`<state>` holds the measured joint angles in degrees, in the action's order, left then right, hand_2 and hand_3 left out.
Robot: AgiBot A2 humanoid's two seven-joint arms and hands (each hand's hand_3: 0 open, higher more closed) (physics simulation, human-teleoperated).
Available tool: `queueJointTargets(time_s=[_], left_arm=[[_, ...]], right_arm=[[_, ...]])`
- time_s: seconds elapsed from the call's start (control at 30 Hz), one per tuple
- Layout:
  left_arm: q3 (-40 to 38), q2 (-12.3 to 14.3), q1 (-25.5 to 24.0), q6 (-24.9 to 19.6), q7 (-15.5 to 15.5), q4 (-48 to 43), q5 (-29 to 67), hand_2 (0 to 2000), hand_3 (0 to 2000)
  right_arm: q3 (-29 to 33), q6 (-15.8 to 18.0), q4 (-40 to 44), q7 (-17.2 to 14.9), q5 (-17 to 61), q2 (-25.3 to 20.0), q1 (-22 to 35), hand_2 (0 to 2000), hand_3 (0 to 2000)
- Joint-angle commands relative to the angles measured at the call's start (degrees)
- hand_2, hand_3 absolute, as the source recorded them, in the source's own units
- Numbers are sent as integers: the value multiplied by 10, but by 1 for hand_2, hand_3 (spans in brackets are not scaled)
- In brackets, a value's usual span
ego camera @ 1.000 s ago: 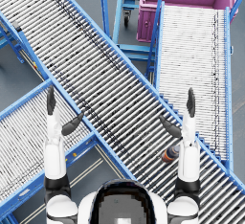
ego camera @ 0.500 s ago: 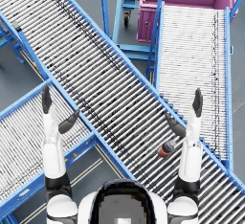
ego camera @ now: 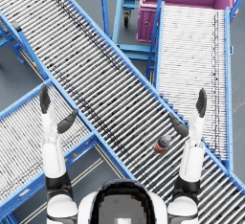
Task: Pick up the oil and place it on the left assembly line, put the cola on the right, and keep Sprite still
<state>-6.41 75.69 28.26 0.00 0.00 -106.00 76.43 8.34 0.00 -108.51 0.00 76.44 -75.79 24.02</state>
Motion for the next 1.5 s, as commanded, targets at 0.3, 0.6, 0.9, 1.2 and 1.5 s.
queueJointTargets(time_s=[0.3,0.6,0.9,1.2,1.5], left_arm=[[2,5,-3,0,0,-6,0,0,0],[2,9,-10,0,0,-5,0,0,0],[2,10,-3,0,0,-3,0,0,0],[5,15,-14,0,0,-7,0,0,0],[22,20,-12,0,0,-3,0,0,0]], right_arm=[[-1,0,-3,0,0,-7,-14,0,0],[-3,0,-8,0,0,-12,-23,0,0],[-15,0,-18,0,0,-19,-45,0,0],[-85,0,-42,0,0,-23,-106,0,0],[-140,0,-13,0,0,-18,-155,0,0]])
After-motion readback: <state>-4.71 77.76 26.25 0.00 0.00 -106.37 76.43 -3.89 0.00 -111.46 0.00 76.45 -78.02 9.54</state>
